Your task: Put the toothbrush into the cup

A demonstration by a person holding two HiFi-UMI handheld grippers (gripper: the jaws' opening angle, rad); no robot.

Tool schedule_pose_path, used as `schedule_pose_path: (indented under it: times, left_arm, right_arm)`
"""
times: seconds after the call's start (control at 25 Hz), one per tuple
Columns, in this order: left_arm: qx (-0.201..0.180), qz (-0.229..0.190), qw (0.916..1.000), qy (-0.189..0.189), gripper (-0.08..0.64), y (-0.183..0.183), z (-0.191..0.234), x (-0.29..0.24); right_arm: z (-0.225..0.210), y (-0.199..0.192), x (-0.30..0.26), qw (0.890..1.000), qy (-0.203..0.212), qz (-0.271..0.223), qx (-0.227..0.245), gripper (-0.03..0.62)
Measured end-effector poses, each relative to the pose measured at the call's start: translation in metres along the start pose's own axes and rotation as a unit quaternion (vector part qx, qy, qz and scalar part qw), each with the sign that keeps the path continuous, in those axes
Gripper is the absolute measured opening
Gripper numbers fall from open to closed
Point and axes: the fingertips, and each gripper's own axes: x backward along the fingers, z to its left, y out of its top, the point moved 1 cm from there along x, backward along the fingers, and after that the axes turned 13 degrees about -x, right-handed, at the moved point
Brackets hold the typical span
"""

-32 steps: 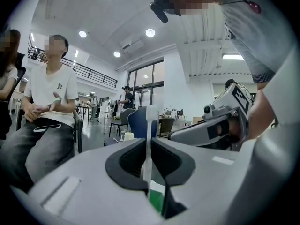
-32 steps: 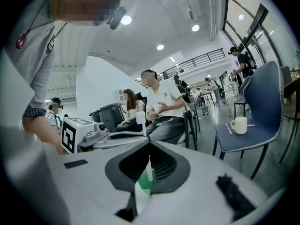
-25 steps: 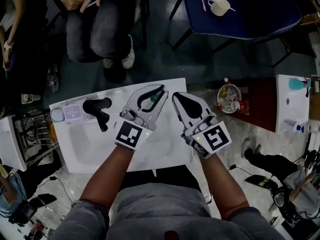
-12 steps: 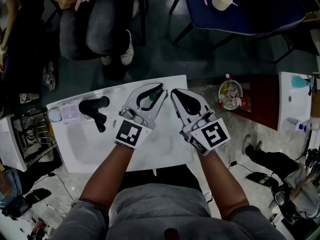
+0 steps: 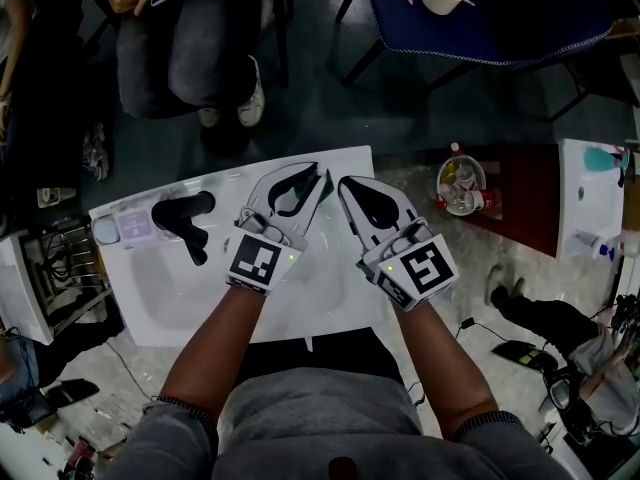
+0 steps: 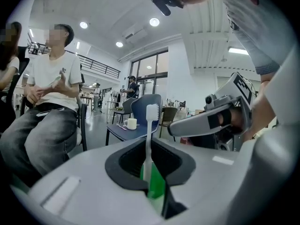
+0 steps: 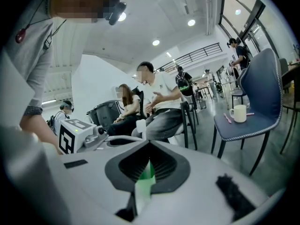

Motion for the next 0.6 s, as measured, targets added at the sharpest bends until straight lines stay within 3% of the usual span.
schedule_pose_path:
  times: [0.24,0.6]
  left_arm:
    - [-0.035,-0.004,0.9993,-0.01,0.043,-0.008,0.0,-0.005]
    - [-0.006,0.016,0.9998,-0.01,0.043,-0.016,0.0,-0.008]
  right_arm:
    - [-0.003,-0.003,0.0,1.0,-0.005,0.004,-0.002,0.014]
    - [-0.007,-0.002,0.003,1.0,-0.008,0.001,-0.007,0.014]
